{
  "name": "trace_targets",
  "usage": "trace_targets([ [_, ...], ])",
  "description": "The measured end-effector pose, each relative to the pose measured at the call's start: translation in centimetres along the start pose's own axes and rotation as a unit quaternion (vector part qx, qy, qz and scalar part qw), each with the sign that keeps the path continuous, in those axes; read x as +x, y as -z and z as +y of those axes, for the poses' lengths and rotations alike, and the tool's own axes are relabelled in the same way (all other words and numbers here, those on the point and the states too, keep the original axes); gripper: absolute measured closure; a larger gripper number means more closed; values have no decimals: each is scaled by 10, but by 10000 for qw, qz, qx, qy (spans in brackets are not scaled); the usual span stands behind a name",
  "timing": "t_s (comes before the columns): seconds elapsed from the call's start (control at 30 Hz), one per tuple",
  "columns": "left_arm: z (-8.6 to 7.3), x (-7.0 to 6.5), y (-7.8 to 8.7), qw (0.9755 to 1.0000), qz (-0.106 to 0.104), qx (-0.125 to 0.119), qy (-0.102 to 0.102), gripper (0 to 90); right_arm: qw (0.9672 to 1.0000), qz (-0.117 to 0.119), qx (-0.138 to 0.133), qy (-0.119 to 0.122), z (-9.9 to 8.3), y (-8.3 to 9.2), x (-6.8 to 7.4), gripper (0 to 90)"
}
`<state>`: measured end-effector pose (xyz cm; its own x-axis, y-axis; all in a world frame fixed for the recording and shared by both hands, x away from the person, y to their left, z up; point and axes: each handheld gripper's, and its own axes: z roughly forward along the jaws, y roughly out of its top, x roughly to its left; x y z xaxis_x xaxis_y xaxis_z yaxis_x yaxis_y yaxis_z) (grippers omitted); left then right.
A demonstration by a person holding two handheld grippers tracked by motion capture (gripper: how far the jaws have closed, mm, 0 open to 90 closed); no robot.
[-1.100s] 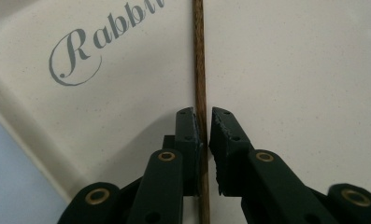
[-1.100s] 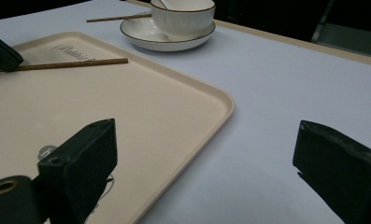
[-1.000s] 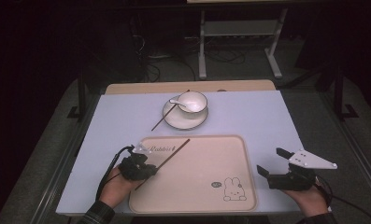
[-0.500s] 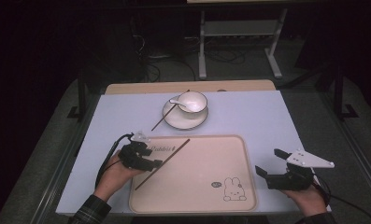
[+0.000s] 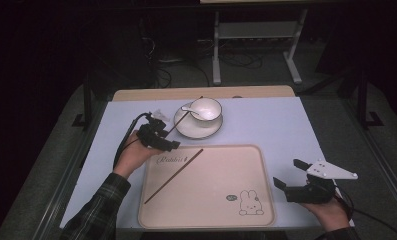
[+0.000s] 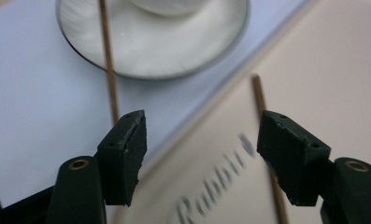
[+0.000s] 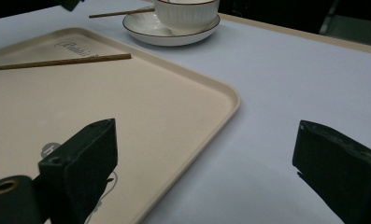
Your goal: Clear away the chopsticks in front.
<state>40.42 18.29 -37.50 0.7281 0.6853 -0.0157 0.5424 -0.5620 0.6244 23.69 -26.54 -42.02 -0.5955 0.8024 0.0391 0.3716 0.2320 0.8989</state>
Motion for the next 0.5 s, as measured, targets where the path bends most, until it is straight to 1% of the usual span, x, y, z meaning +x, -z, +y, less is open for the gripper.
trace_targets([
  [0.03, 10, 8, -6, 9999, 104, -42, -6, 379, 10000, 1, -10, -9, 0, 1, 0, 60],
  [0.07, 15, 12, -10, 9999, 147, -53, 32, 393, 10000, -2, -13, -12, 0, 1, 0, 60],
  [0.2, 31, 28, -26, 9995, 218, -115, 174, 495, 10000, -10, -38, 4, 0, 2, -1, 60],
  [0.23, 35, 31, -30, 9994, 285, -118, 183, 522, 10000, -7, -35, 5, 0, 2, -1, 60],
  [0.3, 39, 37, -40, 9988, 429, -97, 209, 573, 10000, -3, -29, -2, 0, 2, -1, 60],
  [0.37, 42, 42, -49, 9983, 494, -97, 277, 607, 10000, -2, -43, 7, 0, 2, -1, 60],
  [0.43, 43, 48, -58, 9982, 490, -81, 351, 629, 10000, -5, -46, 10, 0, 2, -1, 60],
  [0.47, 43, 48, -58, 9982, 490, -81, 351, 638, 10000, -5, -46, 10, 0, 2, -1, 60],
  [0.5, 42, 53, -66, 9979, 479, -63, 424, 651, 10000, -3, -43, 4, -1, 3, -1, 59],
])
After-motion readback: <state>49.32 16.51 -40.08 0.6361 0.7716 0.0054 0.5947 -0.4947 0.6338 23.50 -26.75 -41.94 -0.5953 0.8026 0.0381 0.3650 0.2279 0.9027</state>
